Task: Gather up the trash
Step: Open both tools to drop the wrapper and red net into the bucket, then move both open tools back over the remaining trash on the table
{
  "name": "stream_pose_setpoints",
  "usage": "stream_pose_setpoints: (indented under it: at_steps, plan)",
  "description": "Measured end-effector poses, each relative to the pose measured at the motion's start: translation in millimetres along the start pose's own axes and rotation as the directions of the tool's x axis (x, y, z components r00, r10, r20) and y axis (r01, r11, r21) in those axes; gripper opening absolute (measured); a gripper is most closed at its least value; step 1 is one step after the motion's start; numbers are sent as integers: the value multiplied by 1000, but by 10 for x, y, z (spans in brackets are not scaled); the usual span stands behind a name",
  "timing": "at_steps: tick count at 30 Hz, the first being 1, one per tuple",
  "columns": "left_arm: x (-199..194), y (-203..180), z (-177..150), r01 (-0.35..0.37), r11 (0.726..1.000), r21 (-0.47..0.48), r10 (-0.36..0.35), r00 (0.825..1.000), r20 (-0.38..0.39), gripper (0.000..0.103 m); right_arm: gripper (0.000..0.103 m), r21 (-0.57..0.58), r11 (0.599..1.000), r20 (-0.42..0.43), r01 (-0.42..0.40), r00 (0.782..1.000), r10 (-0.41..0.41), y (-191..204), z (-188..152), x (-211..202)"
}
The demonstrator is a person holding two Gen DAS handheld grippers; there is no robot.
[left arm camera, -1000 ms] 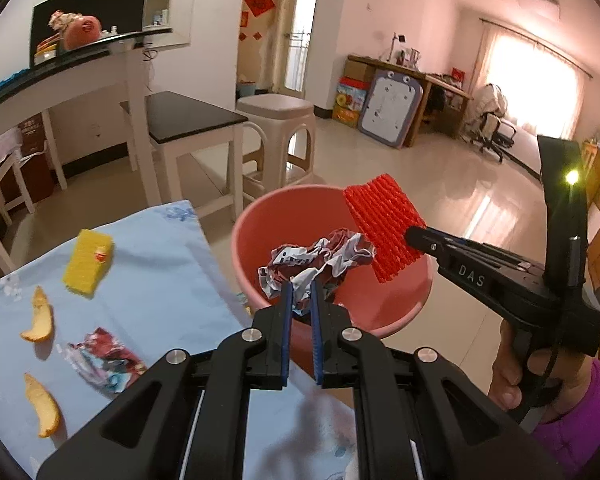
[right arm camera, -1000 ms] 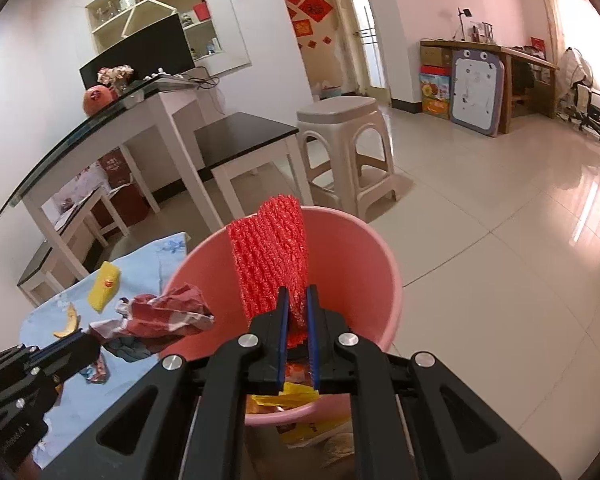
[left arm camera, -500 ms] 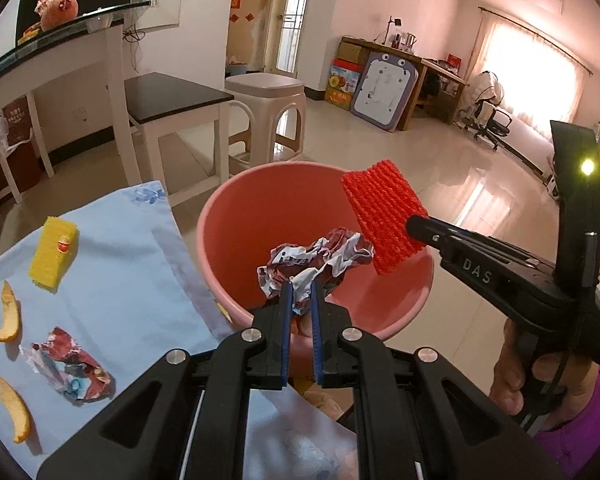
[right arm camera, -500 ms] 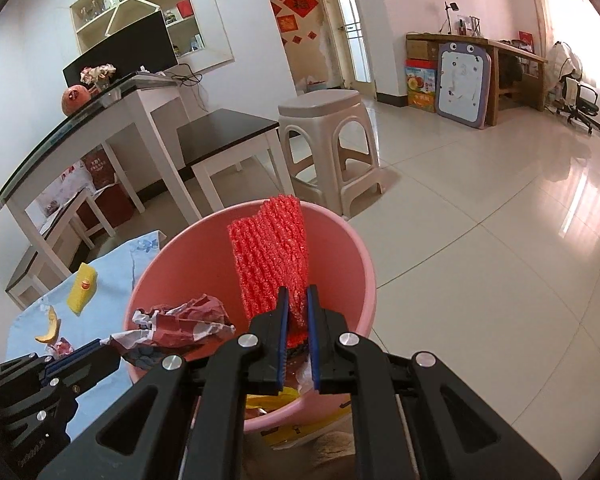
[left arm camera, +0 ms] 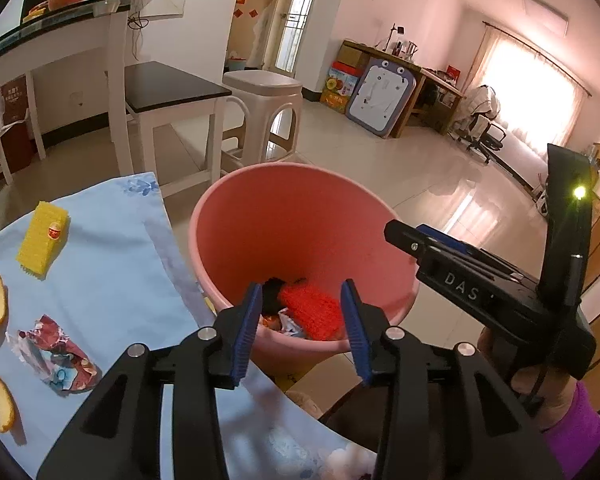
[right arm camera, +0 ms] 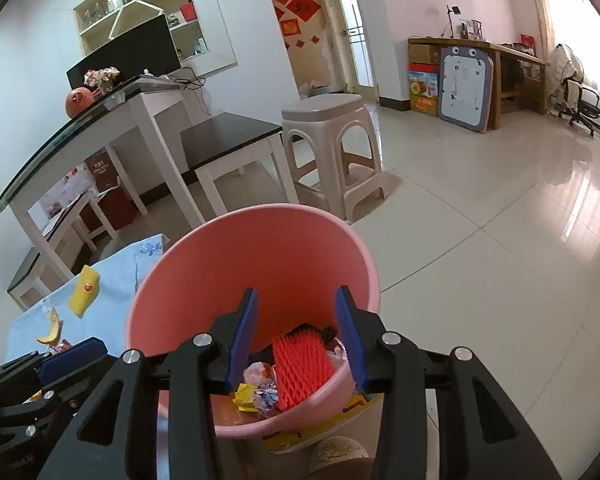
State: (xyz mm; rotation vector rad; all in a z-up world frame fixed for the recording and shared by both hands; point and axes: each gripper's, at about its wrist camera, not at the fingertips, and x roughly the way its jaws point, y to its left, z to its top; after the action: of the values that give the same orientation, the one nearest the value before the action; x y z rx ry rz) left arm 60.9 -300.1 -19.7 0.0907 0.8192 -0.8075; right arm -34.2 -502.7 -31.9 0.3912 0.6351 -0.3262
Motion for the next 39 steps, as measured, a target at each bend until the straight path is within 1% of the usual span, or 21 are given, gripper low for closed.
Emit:
stream_pose_setpoints:
  at_steps: [4,11,16,19,22,25,28,31,34,36,39]
  plan:
    - [-81,41,-36,-15,1000,-11,15,1000,6,42,44,-22,999,7,-25,1000,25,97,-12,-64]
    - [-388,232,-166,-98,994,-36,99,995,32,41,45,-77,994,14,-78,997,79,382,-55,-190]
    - [-666,387,-287,-182,982,-51,185,981,57,41,46,-105,988,15,-117,993,119,579,-84,-290]
    - [-861,525,-390,-231,970,-72,236,970,65,41,46,-121,981,1,-153,988,154,731,-120,-336]
    - [-1011,673,-486,-258,961,-103,266,962,68,41,46,-132,974,-12,-183,983,183,866,-160,-353]
    - [-1218,856,-600,-296,945,-142,308,949,71,41,46,-154,964,-35,-218,976,215,1037,-232,-353]
    - [-1397,1089,-724,-338,921,-194,357,932,67,41,47,-180,951,-64,-250,968,242,1224,-303,-315]
    - [-1531,1348,-850,-380,888,-260,404,914,44,41,47,-199,937,-104,-288,957,272,1409,-388,-243]
    - [-1587,1599,-983,-417,849,-324,441,897,2,41,47,-211,924,-141,-320,945,296,1554,-452,-140]
    - [-1561,1737,-1056,-426,827,-367,447,894,-31,41,47,-219,916,-159,-335,939,305,1629,-491,-90]
    - [-1471,1872,-1136,-421,800,-427,433,899,-74,41,47,-237,904,-188,-356,930,316,1738,-542,-12]
